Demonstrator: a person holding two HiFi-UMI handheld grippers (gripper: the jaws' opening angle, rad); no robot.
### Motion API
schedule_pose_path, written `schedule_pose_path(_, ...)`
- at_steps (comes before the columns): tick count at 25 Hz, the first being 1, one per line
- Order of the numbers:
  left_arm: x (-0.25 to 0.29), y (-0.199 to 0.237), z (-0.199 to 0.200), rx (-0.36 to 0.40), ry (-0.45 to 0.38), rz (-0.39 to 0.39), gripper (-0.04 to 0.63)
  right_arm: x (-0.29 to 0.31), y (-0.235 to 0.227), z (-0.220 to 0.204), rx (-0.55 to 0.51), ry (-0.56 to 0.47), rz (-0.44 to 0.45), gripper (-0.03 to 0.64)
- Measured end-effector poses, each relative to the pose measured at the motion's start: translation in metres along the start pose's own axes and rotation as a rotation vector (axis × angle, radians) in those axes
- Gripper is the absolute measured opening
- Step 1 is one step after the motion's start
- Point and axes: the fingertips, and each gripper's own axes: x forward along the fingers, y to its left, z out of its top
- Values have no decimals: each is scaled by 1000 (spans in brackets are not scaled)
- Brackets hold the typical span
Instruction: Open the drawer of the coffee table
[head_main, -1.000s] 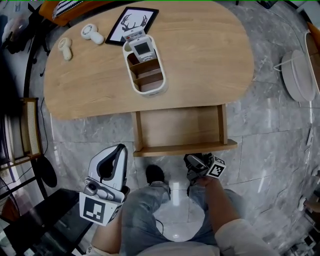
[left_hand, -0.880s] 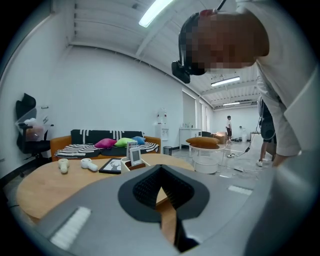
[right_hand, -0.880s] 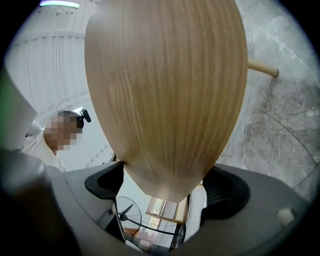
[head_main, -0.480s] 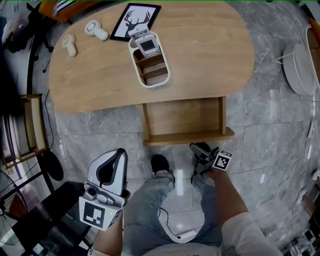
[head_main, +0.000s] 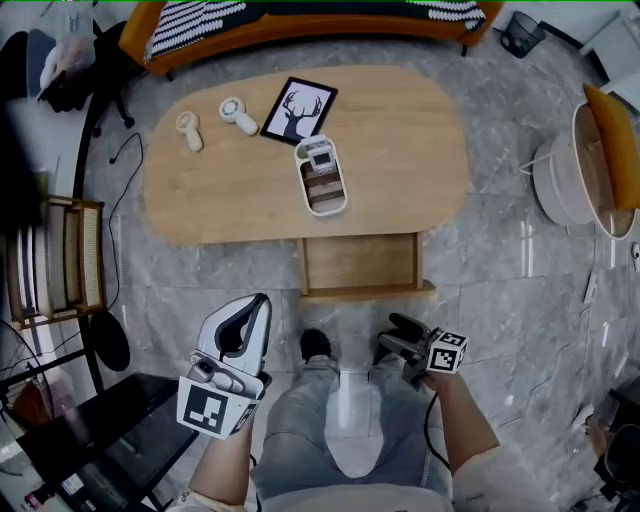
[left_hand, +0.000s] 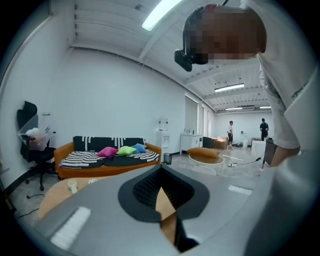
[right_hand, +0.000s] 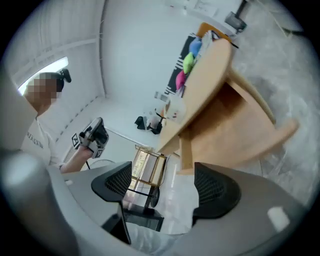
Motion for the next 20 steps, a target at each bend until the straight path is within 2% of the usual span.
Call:
schedule_pose_path(3, 5, 8, 59, -6, -83, 26, -2, -9, 89, 92, -287, -40, 14, 385)
schedule_pose_path(8, -11, 6, 163, 1, -155, 11, -2, -34, 298, 232, -758, -185, 2, 383)
schedule_pose_path(12, -30, -2, 238, 7, -197, -11, -2, -69, 448, 311, -1027, -349, -88, 377)
schedule_pose_path(15, -36, -9, 289, 36, -245, -11, -2, -102, 523, 354, -1149, -463, -180, 374)
schedule_pose_path(20, -45, -4, 344, 57, -296, 20, -2, -147, 563, 392, -1152, -536, -281, 371)
